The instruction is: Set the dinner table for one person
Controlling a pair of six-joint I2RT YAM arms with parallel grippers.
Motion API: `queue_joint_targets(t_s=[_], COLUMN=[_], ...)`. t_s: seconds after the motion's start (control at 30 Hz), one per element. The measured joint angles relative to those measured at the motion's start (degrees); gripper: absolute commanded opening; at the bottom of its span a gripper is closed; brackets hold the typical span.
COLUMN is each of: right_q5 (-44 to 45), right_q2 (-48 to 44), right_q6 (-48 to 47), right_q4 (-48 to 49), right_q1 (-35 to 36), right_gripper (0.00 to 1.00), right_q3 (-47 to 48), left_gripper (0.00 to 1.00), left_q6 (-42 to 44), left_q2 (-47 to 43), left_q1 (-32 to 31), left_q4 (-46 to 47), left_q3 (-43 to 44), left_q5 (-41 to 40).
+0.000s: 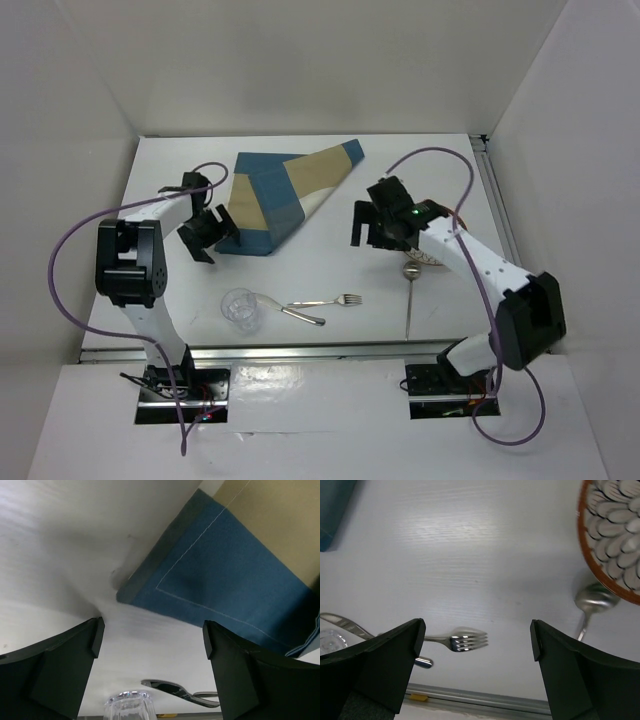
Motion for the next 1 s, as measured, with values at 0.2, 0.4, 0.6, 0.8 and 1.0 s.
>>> queue_joint_targets(t_s=[0.2, 0.4, 0.6, 0.8, 1.0], right_q5=[0.6, -2.3, -1.6, 1.7, 6.9], right_q2=[14.8, 31.7, 49.4, 58.3, 63.5], right_q6=[-2.1, -2.3, -1.1, -5.3, -11.2], right_q4=[3.2, 4.2, 1.5, -1.2, -1.2], right_q1=[6.1, 10.0, 12.7, 16.3, 17.9], right_gripper=[0.99, 0.99, 0.99, 0.99, 0.79], right_q3=[12.2, 30.6, 51.6, 63.6, 67.7], left_gripper=[0.70, 0.00, 0.00, 0.00, 0.00], left_q6=[-1.6, -2.7, -2.4, -2.1, -1.1], left_q2=[2.7, 6.1, 5.5, -0.7, -2.6], left_q1=[0.0, 0.2, 0.2, 0.2, 0.2], left_q4=[2.3, 5.6, 5.9, 6.5, 7.1], left_q3=[0.6, 2.3, 2.5, 1.2, -0.7], left_q5=[4.1, 9.0, 9.1, 10.1, 11.8])
